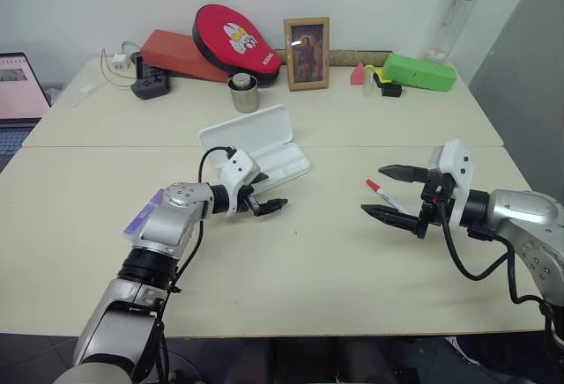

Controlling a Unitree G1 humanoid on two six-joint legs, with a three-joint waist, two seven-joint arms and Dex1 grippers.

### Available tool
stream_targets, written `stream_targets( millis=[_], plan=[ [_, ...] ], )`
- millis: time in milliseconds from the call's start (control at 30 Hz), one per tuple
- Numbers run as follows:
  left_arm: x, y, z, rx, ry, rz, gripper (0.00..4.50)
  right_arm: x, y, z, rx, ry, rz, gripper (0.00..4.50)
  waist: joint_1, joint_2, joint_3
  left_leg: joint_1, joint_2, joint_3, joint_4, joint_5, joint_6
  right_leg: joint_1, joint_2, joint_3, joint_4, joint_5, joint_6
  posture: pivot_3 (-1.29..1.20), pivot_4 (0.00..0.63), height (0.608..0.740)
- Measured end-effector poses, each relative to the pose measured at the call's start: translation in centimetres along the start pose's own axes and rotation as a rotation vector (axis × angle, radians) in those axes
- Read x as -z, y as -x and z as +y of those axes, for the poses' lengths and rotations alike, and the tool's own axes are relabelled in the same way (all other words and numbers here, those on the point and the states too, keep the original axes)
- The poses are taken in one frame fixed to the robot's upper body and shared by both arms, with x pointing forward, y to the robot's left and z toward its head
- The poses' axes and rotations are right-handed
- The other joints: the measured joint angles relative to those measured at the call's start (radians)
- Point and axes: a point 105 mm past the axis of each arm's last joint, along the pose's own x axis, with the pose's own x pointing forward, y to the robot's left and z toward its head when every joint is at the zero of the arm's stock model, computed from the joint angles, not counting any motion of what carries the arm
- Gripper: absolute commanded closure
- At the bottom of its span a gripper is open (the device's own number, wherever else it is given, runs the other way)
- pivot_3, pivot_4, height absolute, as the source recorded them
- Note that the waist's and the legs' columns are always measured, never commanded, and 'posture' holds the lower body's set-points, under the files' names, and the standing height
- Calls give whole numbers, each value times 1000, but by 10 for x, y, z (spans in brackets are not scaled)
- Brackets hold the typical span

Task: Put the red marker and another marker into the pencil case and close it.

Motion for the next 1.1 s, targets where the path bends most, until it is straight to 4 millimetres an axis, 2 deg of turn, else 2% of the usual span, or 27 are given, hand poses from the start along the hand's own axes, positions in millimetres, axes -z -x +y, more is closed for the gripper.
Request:
stream_targets(
  millis=[67,267,467,500,700,967,1033,1100],
  plan=[
    [0,-2,3,-11,-8,16,469,-1,0,-1,2,4,-2,0,0,0,0,0,0,0,0,0,0,0,0,0,0,0,0,0,150,740],
    [-1,-5,3,-16,-5,26,1828,-2,0,0,-1,4,-7,0,0,0,0,0,0,0,0,0,0,0,0,0,0,0,0,0,150,740],
    [-2,-4,6,-36,-2,25,3031,-3,1,-1,1,3,-13,0,0,0,0,0,0,0,0,0,0,0,0,0,0,0,0,0,150,740],
    [-1,-4,6,-37,-1,26,3099,-3,1,-1,0,3,-13,0,0,0,0,0,0,0,0,0,0,0,0,0,0,0,0,0,150,740],
    [-2,-4,6,-41,-6,22,4430,-7,0,-1,-5,13,-28,0,0,0,0,0,0,0,0,0,0,0,0,0,0,0,0,0,150,740],
    [-3,1,0,-20,-53,16,4496,-12,1,2,-30,7,-50,0,-2,0,0,0,0,0,0,0,0,0,0,0,0,0,0,0,150,740],
    [-1,5,-10,31,-92,21,4496,-15,4,3,-34,10,-64,0,-2,0,0,0,0,-1,0,0,0,0,0,0,0,0,0,0,150,740],
    [3,14,-30,137,-177,35,4496,-14,9,7,-47,11,-47,0,-2,0,0,0,0,0,0,0,0,0,0,1,-1,0,0,0,150,740]
  ],
)
